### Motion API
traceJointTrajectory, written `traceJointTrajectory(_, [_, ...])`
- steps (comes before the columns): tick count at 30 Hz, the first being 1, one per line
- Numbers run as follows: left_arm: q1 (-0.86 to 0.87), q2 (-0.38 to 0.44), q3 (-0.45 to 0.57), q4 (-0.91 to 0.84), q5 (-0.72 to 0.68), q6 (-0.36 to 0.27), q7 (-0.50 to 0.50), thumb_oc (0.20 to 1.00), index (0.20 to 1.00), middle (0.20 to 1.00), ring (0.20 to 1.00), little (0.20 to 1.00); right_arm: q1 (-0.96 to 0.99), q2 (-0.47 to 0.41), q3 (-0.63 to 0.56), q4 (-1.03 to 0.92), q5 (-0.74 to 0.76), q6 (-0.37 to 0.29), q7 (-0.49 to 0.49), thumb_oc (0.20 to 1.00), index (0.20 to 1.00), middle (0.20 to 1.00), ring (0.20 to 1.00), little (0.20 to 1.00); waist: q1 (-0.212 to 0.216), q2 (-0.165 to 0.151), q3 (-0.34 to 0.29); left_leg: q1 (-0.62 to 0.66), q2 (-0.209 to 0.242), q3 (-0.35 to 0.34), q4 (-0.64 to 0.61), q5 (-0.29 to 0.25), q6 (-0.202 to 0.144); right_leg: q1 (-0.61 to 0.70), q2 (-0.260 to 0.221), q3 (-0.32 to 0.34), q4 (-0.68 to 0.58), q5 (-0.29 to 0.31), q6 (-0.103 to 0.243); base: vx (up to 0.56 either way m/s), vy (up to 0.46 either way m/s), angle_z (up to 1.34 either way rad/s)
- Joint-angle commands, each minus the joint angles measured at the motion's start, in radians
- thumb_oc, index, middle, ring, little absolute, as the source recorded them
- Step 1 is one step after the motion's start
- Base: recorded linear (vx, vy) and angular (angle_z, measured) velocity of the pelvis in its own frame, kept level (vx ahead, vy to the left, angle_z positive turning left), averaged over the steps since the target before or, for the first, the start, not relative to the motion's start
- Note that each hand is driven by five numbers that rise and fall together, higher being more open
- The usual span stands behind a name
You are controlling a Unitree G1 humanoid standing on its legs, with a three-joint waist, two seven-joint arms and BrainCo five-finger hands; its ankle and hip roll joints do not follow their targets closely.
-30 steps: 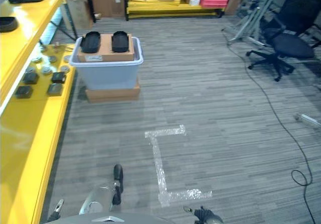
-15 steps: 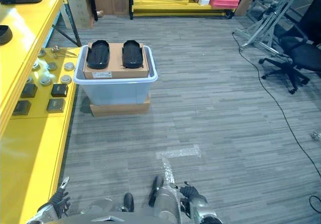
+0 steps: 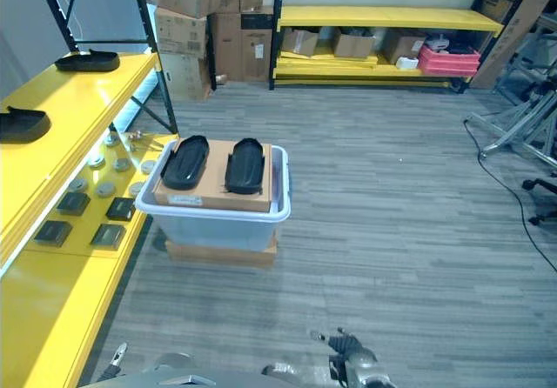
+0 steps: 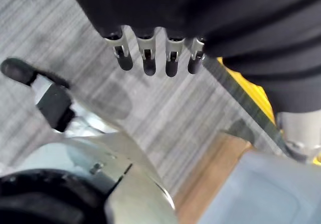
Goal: Move parts from the plastic box to the shelf.
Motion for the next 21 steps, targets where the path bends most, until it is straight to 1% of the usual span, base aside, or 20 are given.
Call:
traceJointTrajectory(1, [-0.013, 0.037, 0.005, 0.010, -0.030, -0.024, 0.010, 1.000, 1.000, 1.000, 1.000, 1.000, 0.031, -0.053, 0.005, -0.013, -0.007, -0.022, -0.019, 1.000, 1.000, 1.000, 1.000, 1.000, -0.014, -0.001, 0.058, 0.105, 0.100, 0.038, -0.641, -0.118, -0.053, 0.070, -0.058, -0.063, -0.133, 0.086, 0.133, 0.40, 0.245, -0.11])
traceJointTrajectory(2, [-0.016, 0.038, 0.005, 0.010, -0.028, -0.022, 0.011, 1.000, 1.000, 1.000, 1.000, 1.000, 0.035, -0.050, 0.000, -0.014, -0.014, -0.025, -0.022, 1.000, 1.000, 1.000, 1.000, 1.000, -0.013, 0.010, 0.059, 0.109, 0.100, 0.063, -0.752, -0.089, -0.062, 0.083, -0.054, -0.072, -0.137, 0.086, 0.141, 0.33, 0.243, -0.14])
traceJointTrajectory(3, [-0.018, 0.037, 0.005, 0.009, -0.022, -0.020, 0.015, 1.000, 1.000, 1.000, 1.000, 1.000, 0.041, -0.048, -0.005, -0.016, -0.019, -0.030, -0.026, 1.000, 1.000, 1.000, 1.000, 1.000, -0.013, 0.019, 0.055, 0.107, 0.096, 0.081, -0.844, -0.048, -0.072, 0.089, -0.053, -0.080, -0.138, 0.091, 0.149, 0.31, 0.240, 0.14])
traceJointTrajectory(4, [-0.021, 0.039, 0.005, 0.003, -0.016, -0.013, 0.017, 1.000, 1.000, 1.000, 1.000, 1.000, 0.048, -0.045, -0.009, -0.021, -0.019, -0.034, -0.032, 1.000, 1.000, 1.000, 1.000, 1.000, -0.011, 0.031, 0.055, 0.100, 0.099, 0.091, -0.927, -0.001, -0.081, 0.098, -0.049, -0.082, -0.135, 0.088, 0.153, 0.33, 0.249, 0.12])
traceJointTrajectory(5, [-0.024, 0.044, 0.004, -0.008, -0.012, 0.000, 0.022, 1.000, 1.000, 1.000, 1.000, 1.000, 0.061, -0.044, -0.010, -0.033, -0.012, -0.041, -0.039, 1.000, 1.000, 1.000, 1.000, 1.000, -0.009, 0.046, 0.057, 0.075, 0.111, 0.088, -0.974, 0.069, -0.093, 0.109, -0.042, -0.077, -0.123, 0.080, 0.152, 0.35, 0.312, 0.07])
traceJointTrajectory(6, [-0.029, 0.051, 0.008, -0.008, -0.010, 0.008, 0.019, 1.000, 1.000, 1.000, 1.000, 1.000, 0.069, -0.040, 0.000, -0.063, 0.002, -0.040, -0.051, 1.000, 1.000, 1.000, 1.000, 1.000, -0.008, 0.042, 0.056, 0.087, 0.095, 0.108, -0.993, 0.003, -0.068, 0.115, -0.068, -0.092, -0.082, 0.047, 0.157, 0.32, 0.304, 0.05])
traceJointTrajectory(8, [-0.024, 0.052, 0.022, -0.001, 0.011, 0.004, 0.014, 1.000, 1.000, 1.000, 1.000, 1.000, 0.068, -0.034, 0.008, -0.078, 0.016, -0.041, -0.053, 1.000, 1.000, 1.000, 1.000, 1.000, 0.001, 0.039, 0.046, 0.095, 0.065, 0.087, -0.984, -0.038, -0.043, 0.112, -0.079, -0.087, -0.044, 0.014, 0.158, 0.22, 0.211, -0.11])
traceJointTrajectory(10, [-0.021, 0.058, 0.025, 0.005, 0.030, 0.000, 0.017, 1.000, 1.000, 1.000, 1.000, 1.000, 0.064, -0.024, 0.017, -0.076, 0.052, -0.054, -0.043, 1.000, 1.000, 1.000, 1.000, 1.000, 0.022, 0.037, 0.034, 0.106, 0.033, 0.061, -0.982, -0.066, -0.029, 0.131, -0.083, -0.085, -0.008, -0.027, 0.159, 0.23, 0.160, -0.49])
traceJointTrajectory(11, [-0.017, 0.064, 0.010, 0.010, 0.042, -0.008, 0.011, 1.000, 1.000, 1.000, 1.000, 1.000, 0.059, -0.008, 0.018, -0.075, 0.078, -0.070, -0.039, 1.000, 1.000, 1.000, 1.000, 1.000, 0.032, 0.048, 0.023, 0.151, 0.009, 0.052, -1.009, -0.085, -0.005, 0.119, -0.096, -0.103, 0.091, -0.075, 0.161, 0.25, 0.198, -0.46])
traceJointTrajectory(12, [-0.015, 0.066, 0.005, 0.012, 0.051, -0.012, 0.008, 1.000, 1.000, 1.000, 1.000, 1.000, 0.057, -0.001, 0.017, -0.078, 0.081, -0.074, -0.034, 1.000, 1.000, 1.000, 1.000, 1.000, 0.033, 0.055, 0.020, 0.171, -0.004, 0.042, -1.020, -0.094, 0.010, 0.099, -0.103, -0.102, 0.154, -0.081, 0.163, 0.24, 0.223, -0.21])
traceJointTrajectory(13, [-0.011, 0.067, -0.002, 0.013, 0.057, -0.018, 0.007, 1.000, 1.000, 1.000, 1.000, 1.000, 0.054, 0.005, 0.018, -0.087, 0.079, -0.082, -0.031, 1.000, 1.000, 1.000, 1.000, 1.000, 0.031, 0.061, 0.018, 0.194, -0.021, 0.030, -1.034, -0.106, 0.028, 0.065, -0.110, -0.095, 0.222, -0.075, 0.168, 0.16, 0.156, 0.02])
traceJointTrajectory(14, [-0.007, 0.067, -0.009, 0.013, 0.054, -0.022, 0.009, 1.000, 1.000, 1.000, 1.000, 1.000, 0.049, 0.011, 0.024, -0.096, 0.081, -0.085, -0.038, 1.000, 1.000, 1.000, 1.000, 1.000, 0.029, 0.065, 0.018, 0.213, -0.032, 0.024, -1.047, -0.115, 0.041, 0.034, -0.119, -0.088, 0.260, -0.063, 0.174, 0.12, 0.111, 0.03])
traceJointTrajectory(15, [-0.006, 0.067, -0.014, 0.012, 0.051, -0.024, 0.010, 1.000, 1.000, 1.000, 1.000, 1.000, 0.046, 0.013, 0.028, -0.100, 0.082, -0.085, -0.041, 1.000, 1.000, 1.000, 1.000, 1.000, 0.028, 0.066, 0.018, 0.223, -0.037, 0.023, -1.054, -0.119, 0.047, 0.020, -0.124, -0.083, 0.272, -0.055, 0.178, 0.08, -0.008, 0.00])
traceJointTrajectory(16, [-0.009, 0.070, -0.027, 0.005, 0.035, -0.027, 0.013, 1.000, 1.000, 1.000, 1.000, 1.000, 0.030, 0.022, 0.045, -0.128, 0.099, -0.077, -0.049, 1.000, 1.000, 1.000, 1.000, 1.000, 0.029, 0.069, 0.019, 0.238, -0.041, 0.022, -1.060, -0.129, 0.049, -0.017, -0.154, -0.084, 0.204, -0.017, 0.191, 0.04, -0.070, 0.03])
traceJointTrajectory(19, [-0.020, 0.075, -0.038, -0.007, 0.023, -0.023, 0.012, 1.000, 1.000, 1.000, 1.000, 1.000, 0.018, 0.021, 0.054, -0.143, 0.104, -0.082, -0.053, 1.000, 1.000, 1.000, 1.000, 1.000, 0.035, 0.065, 0.028, 0.245, -0.041, 0.025, -1.061, -0.136, 0.038, -0.021, -0.181, -0.091, 0.113, 0.019, 0.205, 0.00, -0.123, 0.18])
traceJointTrajectory(20, [-0.028, 0.082, -0.046, -0.017, 0.012, -0.018, 0.014, 1.000, 1.000, 1.000, 1.000, 1.000, 0.011, 0.024, 0.055, -0.148, 0.101, -0.088, -0.060, 1.000, 1.000, 1.000, 1.000, 1.000, 0.035, 0.057, 0.035, 0.251, -0.045, 0.028, -1.058, -0.155, 0.042, -0.054, -0.210, -0.077, 0.075, 0.078, 0.220, -0.02, -0.186, 0.15])
traceJointTrajectory(21, [-0.032, 0.087, -0.055, -0.025, -0.026, -0.014, 0.021, 1.000, 1.000, 1.000, 1.000, 1.000, 0.005, 0.020, 0.059, -0.159, 0.097, -0.086, -0.061, 1.000, 1.000, 1.000, 1.000, 1.000, 0.021, 0.054, 0.042, 0.258, -0.036, 0.033, -1.065, -0.170, 0.048, -0.099, -0.222, -0.051, 0.070, 0.126, 0.240, 0.00, -0.244, -0.02])
